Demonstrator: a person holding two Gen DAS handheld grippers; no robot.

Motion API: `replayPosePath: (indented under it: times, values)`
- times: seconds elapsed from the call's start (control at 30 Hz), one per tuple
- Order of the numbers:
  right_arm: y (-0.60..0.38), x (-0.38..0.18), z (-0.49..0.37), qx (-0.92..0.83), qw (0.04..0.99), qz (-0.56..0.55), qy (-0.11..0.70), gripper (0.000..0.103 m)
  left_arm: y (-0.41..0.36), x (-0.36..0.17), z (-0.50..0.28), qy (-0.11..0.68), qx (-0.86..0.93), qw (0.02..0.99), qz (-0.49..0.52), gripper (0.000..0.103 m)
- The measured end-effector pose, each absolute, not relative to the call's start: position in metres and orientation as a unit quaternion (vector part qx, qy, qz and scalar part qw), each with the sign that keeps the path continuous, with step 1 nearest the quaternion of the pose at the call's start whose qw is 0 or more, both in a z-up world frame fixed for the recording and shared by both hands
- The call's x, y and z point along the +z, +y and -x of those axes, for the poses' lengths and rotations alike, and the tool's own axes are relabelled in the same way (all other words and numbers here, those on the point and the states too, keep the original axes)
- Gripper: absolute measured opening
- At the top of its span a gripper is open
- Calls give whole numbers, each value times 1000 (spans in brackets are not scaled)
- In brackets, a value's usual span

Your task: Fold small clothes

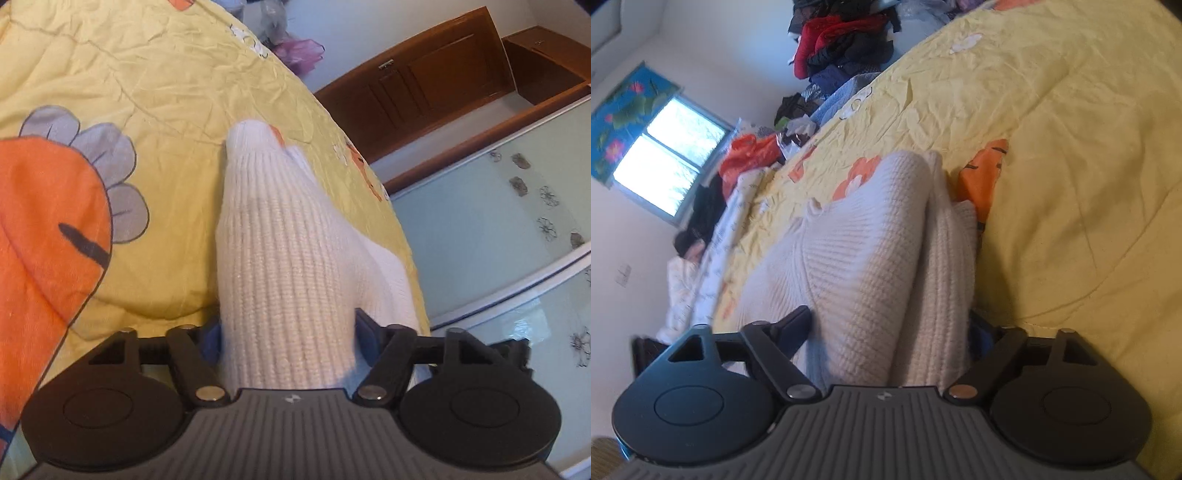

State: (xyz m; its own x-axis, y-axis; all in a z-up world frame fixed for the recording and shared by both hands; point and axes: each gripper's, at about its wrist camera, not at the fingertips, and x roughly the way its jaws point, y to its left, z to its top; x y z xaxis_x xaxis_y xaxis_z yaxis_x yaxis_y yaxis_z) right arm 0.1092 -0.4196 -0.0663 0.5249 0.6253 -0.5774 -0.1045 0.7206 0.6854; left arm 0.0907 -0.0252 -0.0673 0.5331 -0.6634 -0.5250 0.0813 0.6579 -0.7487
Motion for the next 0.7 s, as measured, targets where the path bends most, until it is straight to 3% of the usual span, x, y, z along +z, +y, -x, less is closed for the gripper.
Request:
replayPosePath:
  times: [0.07,0.2,0.4,0.47,0.5,0.53,0.57,0.63,0.7]
  values:
    - [-412,-57,-106,227,827,-288,426,56,-31,-53,-86,419,-225,822,315,51]
    - [-394,-32,-100,248,835,-286,399,50,-16,-8,-67,387,-227,852,269,49]
    - [-337,-27,-124,301,814,-293,401,46,37,4,-77,394,-171,872,233,52]
    - [-318,-41,-136,296,810,-290,416,46,51,-20,-87,421,-137,863,243,61]
    - [-311,-50,-139,283,817,-283,416,49,58,-29,-84,426,-134,857,257,67]
    - [-310,-56,-142,274,817,-292,416,61,65,-36,-81,422,-139,852,277,77]
    - [-313,-60,-143,266,811,-308,421,78,73,-38,-74,418,-139,847,296,81]
    - [-322,-63,-139,245,796,-328,446,89,85,-32,-57,400,-152,844,323,81]
    - [-335,-55,-124,244,798,-332,439,94,96,-28,-39,380,-179,843,336,87]
